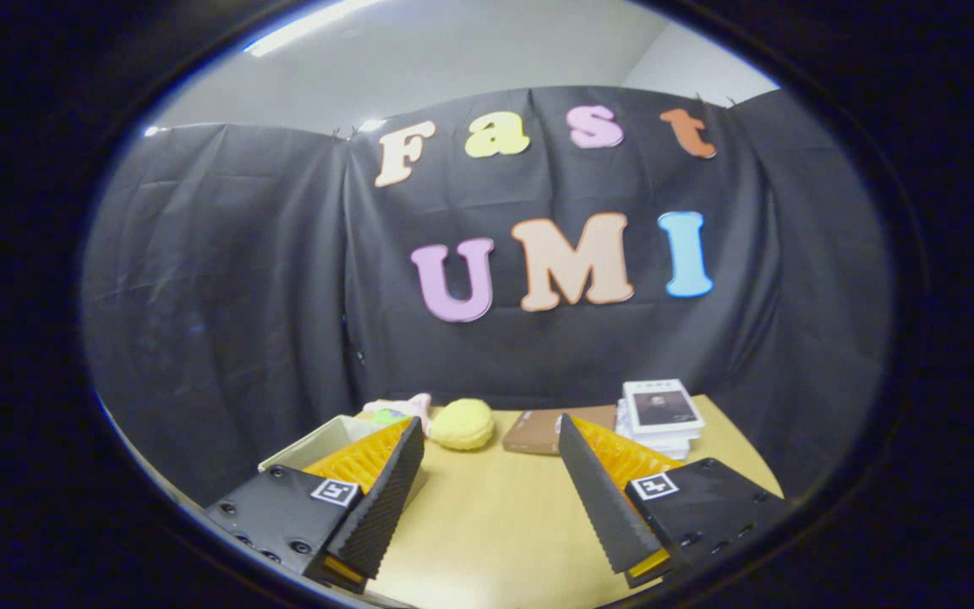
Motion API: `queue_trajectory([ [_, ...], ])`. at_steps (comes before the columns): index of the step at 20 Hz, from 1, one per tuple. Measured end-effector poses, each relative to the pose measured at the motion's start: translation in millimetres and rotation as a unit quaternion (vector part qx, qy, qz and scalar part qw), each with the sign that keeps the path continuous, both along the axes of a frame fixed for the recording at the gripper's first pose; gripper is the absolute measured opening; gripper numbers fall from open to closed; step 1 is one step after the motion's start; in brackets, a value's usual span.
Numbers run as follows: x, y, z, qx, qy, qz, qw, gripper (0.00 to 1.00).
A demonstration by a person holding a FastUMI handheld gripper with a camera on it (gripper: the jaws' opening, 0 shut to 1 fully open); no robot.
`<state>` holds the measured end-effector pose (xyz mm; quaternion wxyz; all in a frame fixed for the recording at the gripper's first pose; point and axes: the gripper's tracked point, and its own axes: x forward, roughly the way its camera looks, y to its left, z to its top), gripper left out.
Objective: Open the storage box then place both shoes into the box .Put the left shoe in first, then the right shoe, with the right side of both shoes facing outward in a uniform manner.
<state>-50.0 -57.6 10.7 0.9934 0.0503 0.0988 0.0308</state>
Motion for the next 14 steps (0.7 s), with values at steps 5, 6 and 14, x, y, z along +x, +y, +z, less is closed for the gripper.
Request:
queue_trajectory([
  [5,-30,-61,19,-0.004,-0.039,-0.06,0.997,1.0],
  [6,-36,-71,21,-0.006,-0.041,-0.069,0.997,1.0],
  [14,-56,-120,17,-0.005,-0.049,-0.114,0.992,1.0],
])
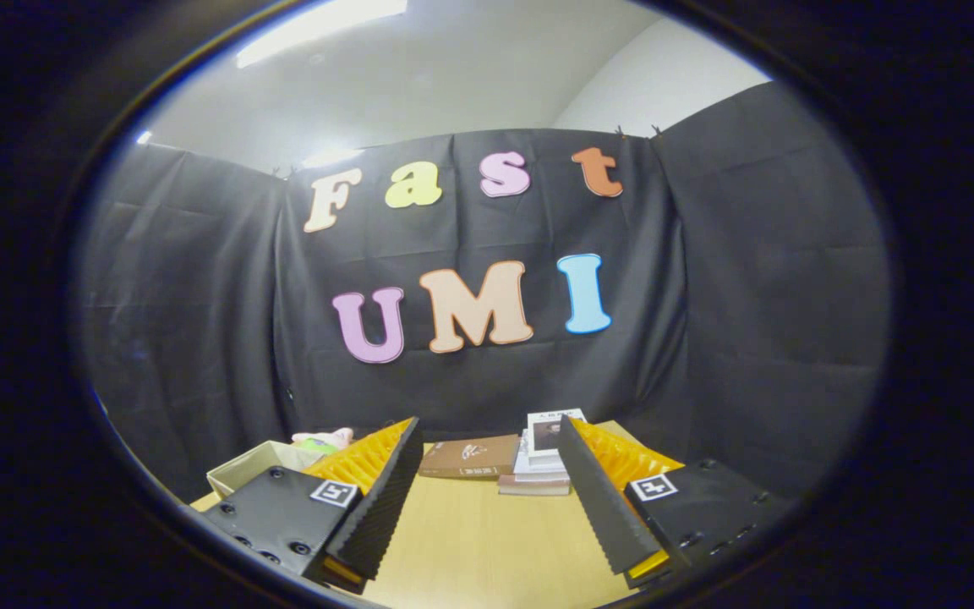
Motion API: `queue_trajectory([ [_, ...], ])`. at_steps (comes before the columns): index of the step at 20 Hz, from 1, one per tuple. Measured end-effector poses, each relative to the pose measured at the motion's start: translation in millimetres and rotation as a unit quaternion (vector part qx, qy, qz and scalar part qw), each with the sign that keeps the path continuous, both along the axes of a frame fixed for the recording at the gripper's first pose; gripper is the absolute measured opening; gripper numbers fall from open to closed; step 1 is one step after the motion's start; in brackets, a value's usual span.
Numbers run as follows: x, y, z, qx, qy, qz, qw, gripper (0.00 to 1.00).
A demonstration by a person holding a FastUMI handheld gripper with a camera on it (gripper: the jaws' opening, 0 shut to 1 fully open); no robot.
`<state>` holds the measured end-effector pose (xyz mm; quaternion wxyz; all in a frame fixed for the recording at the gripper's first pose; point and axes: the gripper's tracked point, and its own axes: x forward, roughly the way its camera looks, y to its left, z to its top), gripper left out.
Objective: Open the storage box then place both shoes into the box .Put the left shoe in first, then the right shoe, with the right side of both shoes facing outward in a uniform manner.
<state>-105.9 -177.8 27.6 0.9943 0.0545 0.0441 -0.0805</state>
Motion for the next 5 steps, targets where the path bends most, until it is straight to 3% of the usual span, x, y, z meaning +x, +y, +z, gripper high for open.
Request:
queue_trajectory([
  [5,3.4,-5.0,2.0,0.0,-0.009,-0.001,1.0,1.0],
])
